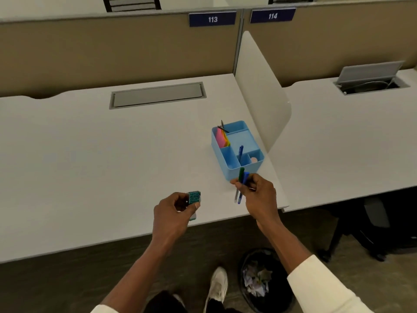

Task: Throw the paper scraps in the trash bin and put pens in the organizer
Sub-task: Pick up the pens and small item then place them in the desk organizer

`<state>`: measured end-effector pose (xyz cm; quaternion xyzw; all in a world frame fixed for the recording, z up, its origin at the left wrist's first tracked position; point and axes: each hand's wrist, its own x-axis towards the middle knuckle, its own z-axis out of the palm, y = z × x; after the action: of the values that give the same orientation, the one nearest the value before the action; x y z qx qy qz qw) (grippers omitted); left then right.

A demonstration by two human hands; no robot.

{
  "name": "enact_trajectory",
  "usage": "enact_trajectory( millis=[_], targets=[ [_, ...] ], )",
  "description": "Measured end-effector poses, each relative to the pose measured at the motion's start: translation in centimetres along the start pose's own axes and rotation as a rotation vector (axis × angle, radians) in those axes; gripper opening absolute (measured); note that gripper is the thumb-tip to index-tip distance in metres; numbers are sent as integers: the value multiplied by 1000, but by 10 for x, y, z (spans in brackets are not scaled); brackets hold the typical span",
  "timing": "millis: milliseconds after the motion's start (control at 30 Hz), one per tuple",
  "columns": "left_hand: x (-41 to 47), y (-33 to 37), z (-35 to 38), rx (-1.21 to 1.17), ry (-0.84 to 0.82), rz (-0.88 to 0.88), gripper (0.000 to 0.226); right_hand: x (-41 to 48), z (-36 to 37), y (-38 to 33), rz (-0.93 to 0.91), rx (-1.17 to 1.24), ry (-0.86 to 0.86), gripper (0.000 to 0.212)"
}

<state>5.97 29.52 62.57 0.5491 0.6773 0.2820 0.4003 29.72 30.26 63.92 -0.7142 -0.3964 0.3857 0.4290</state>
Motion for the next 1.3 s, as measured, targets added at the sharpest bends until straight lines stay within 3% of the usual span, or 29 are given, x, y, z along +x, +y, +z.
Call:
enact_trajectory(
  millis=[267, 600, 833, 967, 1133, 1300],
  targets=[
    [55, 12, 2, -62, -22, -76, 33, 58, 2, -17, -170, -124, 321, 29],
    [133, 35, 8, 23, -179, 88, 19, 96, 15, -34, -226, -324, 468, 31],
    [165, 58, 28, 121, -248, 187, 32, 105, 21, -27, -169, -522, 435, 33],
    [171, 73, 41, 236, -212, 365, 37, 113, 19, -16, -94, -553, 359, 35],
    [169, 91, 61, 217, -184, 461, 41, 117, 17, -2, -120, -580, 277, 31],
    [178, 101, 77, 392, -252, 691, 22, 120, 11, 7, -173, -587, 194, 30]
  ],
)
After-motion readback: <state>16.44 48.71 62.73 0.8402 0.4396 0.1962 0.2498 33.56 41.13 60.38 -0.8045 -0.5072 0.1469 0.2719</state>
